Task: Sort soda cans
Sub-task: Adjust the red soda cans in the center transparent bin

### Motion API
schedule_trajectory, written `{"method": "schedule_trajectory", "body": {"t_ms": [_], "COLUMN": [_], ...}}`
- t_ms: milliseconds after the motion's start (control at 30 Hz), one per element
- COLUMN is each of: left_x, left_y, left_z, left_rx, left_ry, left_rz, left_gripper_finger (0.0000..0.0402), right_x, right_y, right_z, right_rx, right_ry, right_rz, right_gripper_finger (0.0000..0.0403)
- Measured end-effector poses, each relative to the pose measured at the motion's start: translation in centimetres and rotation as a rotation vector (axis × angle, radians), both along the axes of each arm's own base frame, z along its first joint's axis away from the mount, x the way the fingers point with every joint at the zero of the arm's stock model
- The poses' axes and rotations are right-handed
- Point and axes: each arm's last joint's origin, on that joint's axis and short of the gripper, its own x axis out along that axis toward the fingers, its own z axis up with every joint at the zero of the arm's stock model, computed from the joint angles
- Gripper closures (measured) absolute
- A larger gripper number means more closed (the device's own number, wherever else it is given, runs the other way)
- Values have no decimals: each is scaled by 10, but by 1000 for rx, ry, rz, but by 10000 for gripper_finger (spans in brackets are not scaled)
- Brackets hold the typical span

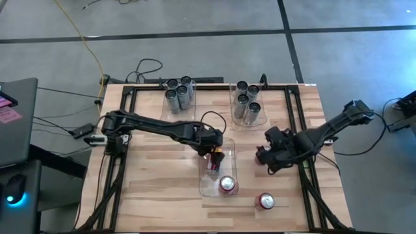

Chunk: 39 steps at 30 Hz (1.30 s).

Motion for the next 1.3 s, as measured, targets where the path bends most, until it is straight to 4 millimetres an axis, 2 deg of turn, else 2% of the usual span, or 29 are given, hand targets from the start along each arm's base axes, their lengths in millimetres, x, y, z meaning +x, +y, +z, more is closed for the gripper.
{"method": "schedule_trajectory", "body": {"t_ms": [233, 467, 700, 833, 1000, 1233, 1300], "left_x": [23, 31, 33, 34, 33, 36, 35], "left_y": [6, 10, 18, 20, 16, 10, 10], "left_z": [-24, -39, -41, -42, -38, -26, -29], "left_rx": [-18, 0, 130, 134, 95, 157, 178], "left_ry": [64, 174, 158, 145, 159, 144, 164], "left_rz": [64, 64, 122, 133, 100, 72, 73], "left_gripper_finger": [22, 22, 22, 22, 22, 22, 22], "right_x": [-5, -12, -14, -13, -13, -15, -16], "right_y": [10, 16, 18, 19, 20, 24, 26], "right_z": [-9, -20, -22, -22, -22, -22, -22], "right_rx": [-43, -48, -56, -53, -52, -71, -72], "right_ry": [43, 58, 38, 30, 27, 13, 13], "right_rz": [55, 67, 70, 74, 80, 105, 113], "right_gripper_finger": [37, 37, 37, 37, 37, 37, 37]}}
